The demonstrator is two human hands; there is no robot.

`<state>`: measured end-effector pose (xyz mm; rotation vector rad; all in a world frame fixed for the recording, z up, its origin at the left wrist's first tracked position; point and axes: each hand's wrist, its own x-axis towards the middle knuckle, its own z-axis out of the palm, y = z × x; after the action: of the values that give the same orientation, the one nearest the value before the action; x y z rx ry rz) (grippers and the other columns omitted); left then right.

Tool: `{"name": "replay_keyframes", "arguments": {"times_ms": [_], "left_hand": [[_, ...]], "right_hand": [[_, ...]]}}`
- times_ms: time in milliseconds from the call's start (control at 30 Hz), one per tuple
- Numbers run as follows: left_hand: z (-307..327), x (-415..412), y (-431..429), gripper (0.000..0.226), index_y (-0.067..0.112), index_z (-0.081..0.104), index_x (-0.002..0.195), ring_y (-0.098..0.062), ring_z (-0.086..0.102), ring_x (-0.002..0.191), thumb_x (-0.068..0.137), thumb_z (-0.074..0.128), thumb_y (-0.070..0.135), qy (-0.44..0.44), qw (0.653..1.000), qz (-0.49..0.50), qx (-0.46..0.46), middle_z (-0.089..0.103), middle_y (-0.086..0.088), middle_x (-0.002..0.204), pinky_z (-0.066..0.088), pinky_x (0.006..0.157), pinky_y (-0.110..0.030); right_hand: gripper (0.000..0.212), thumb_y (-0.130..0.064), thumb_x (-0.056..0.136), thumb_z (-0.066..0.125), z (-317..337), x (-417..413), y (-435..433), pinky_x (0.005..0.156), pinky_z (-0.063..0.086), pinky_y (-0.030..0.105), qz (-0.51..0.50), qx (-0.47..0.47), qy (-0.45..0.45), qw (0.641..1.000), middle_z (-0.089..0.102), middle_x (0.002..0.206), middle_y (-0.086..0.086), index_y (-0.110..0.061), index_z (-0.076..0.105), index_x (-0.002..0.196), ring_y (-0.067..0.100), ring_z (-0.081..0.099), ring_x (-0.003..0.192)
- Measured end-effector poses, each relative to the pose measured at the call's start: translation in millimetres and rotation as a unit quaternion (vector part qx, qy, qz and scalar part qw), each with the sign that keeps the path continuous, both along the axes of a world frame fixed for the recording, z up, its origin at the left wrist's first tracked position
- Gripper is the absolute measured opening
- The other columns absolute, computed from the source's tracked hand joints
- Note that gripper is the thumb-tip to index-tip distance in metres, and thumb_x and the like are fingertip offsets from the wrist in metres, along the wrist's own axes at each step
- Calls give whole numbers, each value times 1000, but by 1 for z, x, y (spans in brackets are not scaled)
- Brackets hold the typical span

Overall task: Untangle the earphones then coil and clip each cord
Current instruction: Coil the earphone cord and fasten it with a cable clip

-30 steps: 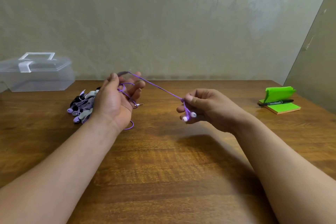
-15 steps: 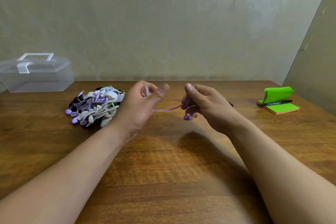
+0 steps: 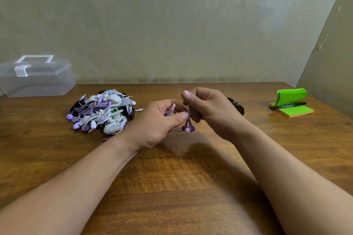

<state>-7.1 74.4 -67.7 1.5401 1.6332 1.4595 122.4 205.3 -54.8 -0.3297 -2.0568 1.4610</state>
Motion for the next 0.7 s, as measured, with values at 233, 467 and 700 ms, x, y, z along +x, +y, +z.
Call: {"name": "replay_keyframes", "arguments": {"times_ms": [233, 467, 700], "left_hand": [[-2, -7, 5, 16, 5, 62, 84, -14, 43, 43, 99, 66, 9, -79, 990, 80, 79, 65, -5, 64, 32, 45, -21], [-9, -26, 5, 19, 12, 67, 82, -6, 40, 51, 100, 68, 21, -11, 991, 119, 66, 50, 10, 61, 34, 57, -31], [-12, -23, 7, 16, 8, 61, 87, -16, 36, 48, 102, 62, 15, -50, 993, 105, 24, 41, 0, 54, 32, 45, -25]], "right_hand": [[37, -48, 98, 67, -1, 0, 9, 81, 55, 41, -10, -60, -9, 998, 67, 92, 3, -12, 60, 103, 19, 66, 88], [8, -1, 99, 65, -4, -1, 9, 83, 56, 34, 7, 33, -52, 998, 72, 89, 9, -5, 69, 104, 16, 69, 81], [19, 3, 97, 48, 0, 0, 8, 82, 57, 37, -6, -95, 3, 995, 64, 73, 5, -9, 58, 86, 21, 68, 77]]}}
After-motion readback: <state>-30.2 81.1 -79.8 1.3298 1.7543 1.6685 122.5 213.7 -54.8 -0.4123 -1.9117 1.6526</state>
